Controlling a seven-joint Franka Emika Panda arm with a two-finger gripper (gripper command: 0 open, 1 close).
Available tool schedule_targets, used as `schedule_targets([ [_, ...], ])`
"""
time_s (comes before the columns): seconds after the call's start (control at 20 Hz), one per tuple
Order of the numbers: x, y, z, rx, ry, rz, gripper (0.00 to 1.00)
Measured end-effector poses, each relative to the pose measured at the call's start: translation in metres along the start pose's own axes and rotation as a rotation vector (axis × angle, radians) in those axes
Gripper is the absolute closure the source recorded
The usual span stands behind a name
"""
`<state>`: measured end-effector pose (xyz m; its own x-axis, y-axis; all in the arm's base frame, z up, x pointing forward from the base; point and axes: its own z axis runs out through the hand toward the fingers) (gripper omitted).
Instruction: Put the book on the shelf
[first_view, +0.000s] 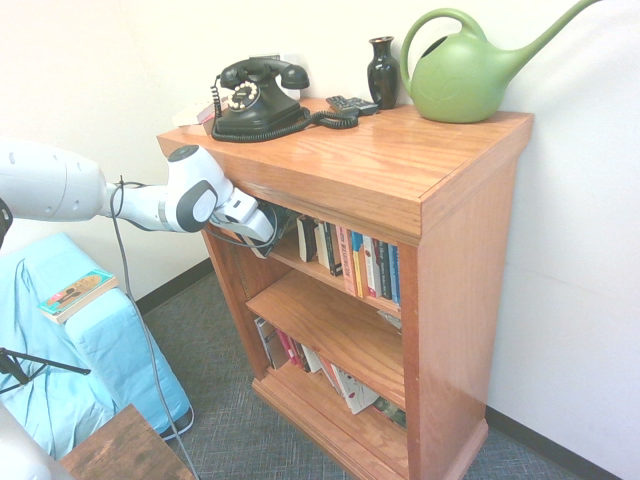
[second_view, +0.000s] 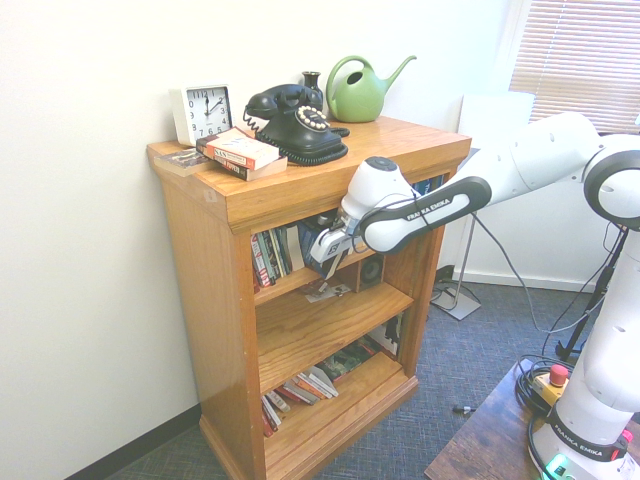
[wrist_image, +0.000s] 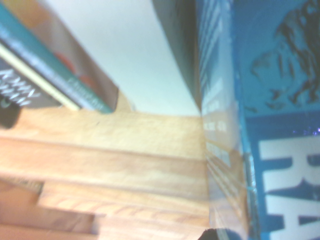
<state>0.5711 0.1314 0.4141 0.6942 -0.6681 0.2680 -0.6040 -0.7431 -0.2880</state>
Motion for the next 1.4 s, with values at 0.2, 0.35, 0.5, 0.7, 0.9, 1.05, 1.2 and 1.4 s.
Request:
schedule_targets([
  [0.2, 0.0013, 0.0008, 0.0008, 0.009, 0.022, 0.005, 1.00],
  [0.35, 0.0016, 0.0011, 0.0008, 0.008, 0.022, 0.006, 1.00],
  [0.5, 0.0017, 0.0011, 0.0008, 0.008, 0.022, 0.006, 1.00],
  [0.7, 0.0017, 0.0007, 0.0005, 0.008, 0.026, -0.001, 0.00],
  [0.9, 0.0018, 0.0001, 0.0004, 0.008, 0.028, -0.004, 0.00],
  [1.05, 0.0012, -0.0009, 0.0001, 0.006, 0.032, -0.012, 0.00],
  [1.2, 0.0005, -0.0021, -0.0005, 0.004, 0.041, -0.012, 0.00],
  [1.4, 0.0004, -0.0023, -0.0006, 0.002, 0.045, -0.011, 0.00],
])
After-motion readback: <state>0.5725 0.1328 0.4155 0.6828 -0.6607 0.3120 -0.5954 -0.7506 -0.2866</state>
